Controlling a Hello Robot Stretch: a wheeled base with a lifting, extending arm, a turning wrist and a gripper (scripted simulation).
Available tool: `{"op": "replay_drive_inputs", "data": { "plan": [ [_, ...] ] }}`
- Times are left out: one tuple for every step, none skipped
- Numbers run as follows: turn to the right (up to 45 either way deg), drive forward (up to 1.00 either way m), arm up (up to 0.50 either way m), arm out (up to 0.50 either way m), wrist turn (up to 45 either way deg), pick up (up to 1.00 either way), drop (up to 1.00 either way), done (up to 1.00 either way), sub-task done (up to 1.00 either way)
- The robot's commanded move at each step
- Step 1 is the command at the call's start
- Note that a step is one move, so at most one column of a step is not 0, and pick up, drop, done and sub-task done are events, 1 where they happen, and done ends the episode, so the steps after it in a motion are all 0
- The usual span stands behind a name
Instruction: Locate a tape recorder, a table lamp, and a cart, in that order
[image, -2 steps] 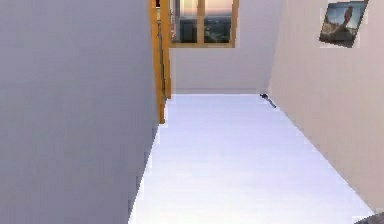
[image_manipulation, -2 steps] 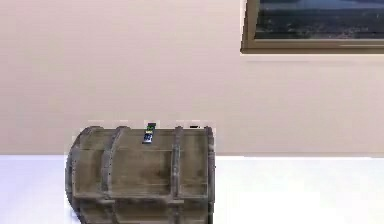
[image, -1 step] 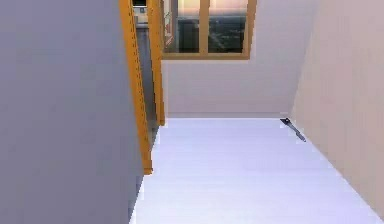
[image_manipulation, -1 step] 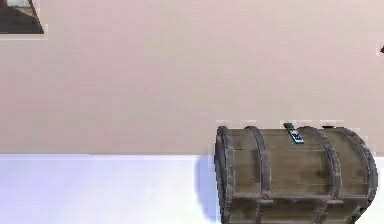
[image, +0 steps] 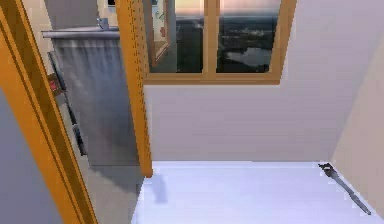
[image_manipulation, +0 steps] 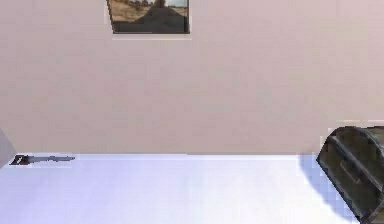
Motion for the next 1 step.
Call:
{"op": "replay_drive_inputs", "data": {
  "plan": [
    [-3.0,0.0,0.0,0.0,0.0,0.0,0.0,0.0,0.0]
  ]
}}
